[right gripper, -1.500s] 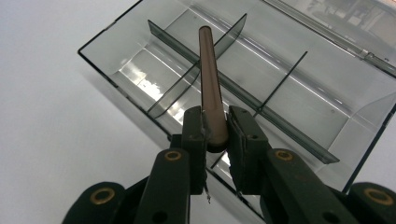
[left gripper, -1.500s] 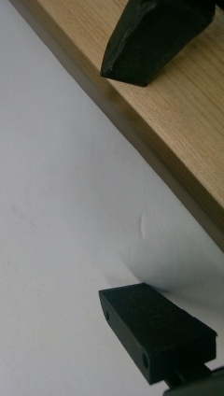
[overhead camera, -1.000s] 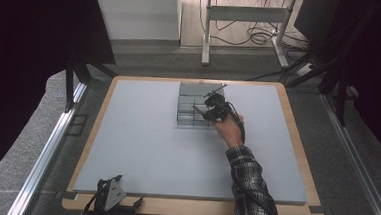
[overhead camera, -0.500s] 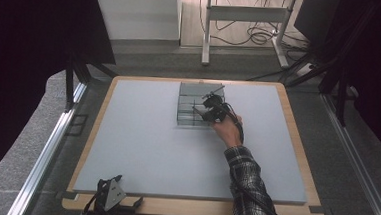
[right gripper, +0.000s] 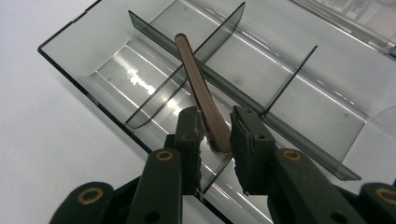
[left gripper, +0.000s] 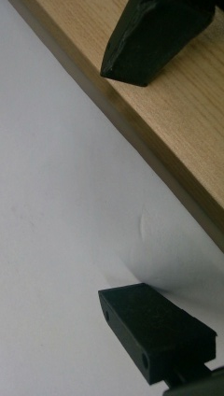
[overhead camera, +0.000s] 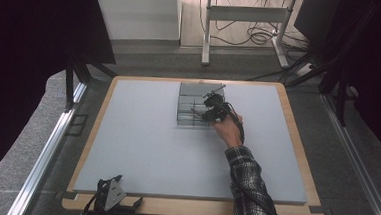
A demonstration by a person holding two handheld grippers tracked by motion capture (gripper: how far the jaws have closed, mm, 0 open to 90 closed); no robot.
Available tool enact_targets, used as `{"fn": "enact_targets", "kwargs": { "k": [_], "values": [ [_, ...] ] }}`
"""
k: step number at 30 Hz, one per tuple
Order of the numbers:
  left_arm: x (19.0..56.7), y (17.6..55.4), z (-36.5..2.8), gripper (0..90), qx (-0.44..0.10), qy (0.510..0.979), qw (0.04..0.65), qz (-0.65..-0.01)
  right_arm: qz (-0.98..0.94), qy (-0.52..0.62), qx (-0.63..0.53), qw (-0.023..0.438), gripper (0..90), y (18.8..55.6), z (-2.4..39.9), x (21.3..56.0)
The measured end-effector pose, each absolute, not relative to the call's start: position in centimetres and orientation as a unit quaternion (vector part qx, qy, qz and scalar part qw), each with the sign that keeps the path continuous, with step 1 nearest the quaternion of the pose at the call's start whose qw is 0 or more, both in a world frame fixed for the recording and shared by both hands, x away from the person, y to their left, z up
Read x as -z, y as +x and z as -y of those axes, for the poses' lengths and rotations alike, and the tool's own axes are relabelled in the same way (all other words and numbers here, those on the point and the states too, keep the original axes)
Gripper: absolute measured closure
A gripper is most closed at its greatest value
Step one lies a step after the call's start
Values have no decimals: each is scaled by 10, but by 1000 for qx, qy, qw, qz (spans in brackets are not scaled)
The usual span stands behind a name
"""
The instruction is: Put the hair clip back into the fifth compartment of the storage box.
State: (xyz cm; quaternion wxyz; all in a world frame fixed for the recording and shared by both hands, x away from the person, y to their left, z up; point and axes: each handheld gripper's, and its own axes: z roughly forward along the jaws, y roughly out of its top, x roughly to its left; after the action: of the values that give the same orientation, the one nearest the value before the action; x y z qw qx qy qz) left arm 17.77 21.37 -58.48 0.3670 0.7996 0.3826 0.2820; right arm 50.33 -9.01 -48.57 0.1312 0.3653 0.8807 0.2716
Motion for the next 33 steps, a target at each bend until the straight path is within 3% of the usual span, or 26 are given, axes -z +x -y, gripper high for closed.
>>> {"fn": "enact_targets", "kwargs": {
  "k": [33],
  "values": [
    [585, 178, -214, 0, -282, 800, 367, -383, -885, 337, -285, 148, 607, 488, 94, 467]
  ]
}}
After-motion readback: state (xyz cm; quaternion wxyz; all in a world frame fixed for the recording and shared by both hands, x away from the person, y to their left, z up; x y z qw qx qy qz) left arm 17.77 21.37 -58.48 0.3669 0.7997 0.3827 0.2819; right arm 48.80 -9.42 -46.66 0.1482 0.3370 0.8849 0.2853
